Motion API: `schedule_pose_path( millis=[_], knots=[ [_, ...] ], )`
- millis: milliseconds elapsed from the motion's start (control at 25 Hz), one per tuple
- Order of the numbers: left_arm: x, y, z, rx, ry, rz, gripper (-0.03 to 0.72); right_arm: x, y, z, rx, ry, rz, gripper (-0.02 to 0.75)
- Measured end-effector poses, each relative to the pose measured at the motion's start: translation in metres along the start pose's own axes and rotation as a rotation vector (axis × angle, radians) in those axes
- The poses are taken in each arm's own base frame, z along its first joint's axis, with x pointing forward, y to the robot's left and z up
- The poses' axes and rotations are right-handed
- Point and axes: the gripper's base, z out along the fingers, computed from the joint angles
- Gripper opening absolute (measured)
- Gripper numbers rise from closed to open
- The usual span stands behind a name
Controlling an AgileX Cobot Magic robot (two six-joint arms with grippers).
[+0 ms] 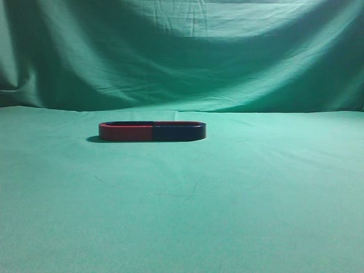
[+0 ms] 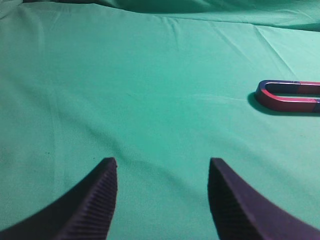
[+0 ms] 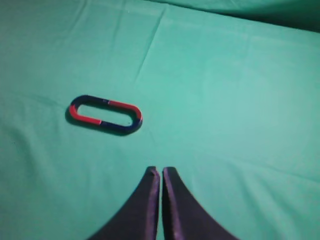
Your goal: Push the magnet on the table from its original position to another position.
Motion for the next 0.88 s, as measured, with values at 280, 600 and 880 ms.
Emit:
schedule_pose_path(
  millis=[280, 600, 880],
  knots=[
    [0.000, 0.000, 0.000, 0.000, 0.000, 0.000, 0.372, 0.071, -0.006, -0.028, 0.005, -0.011, -0.002, 0.000],
    [0.000, 0.000, 0.000, 0.000, 0.000, 0.000, 0.372, 0.140, -0.013, -0.052, 0.007, -0.278, -0.013, 0.000],
    [0.000, 0.000, 0.000, 0.000, 0.000, 0.000, 0.372, 0.193, -0.017, -0.052, -0.006, -0.441, -0.002, 0.000]
  ],
)
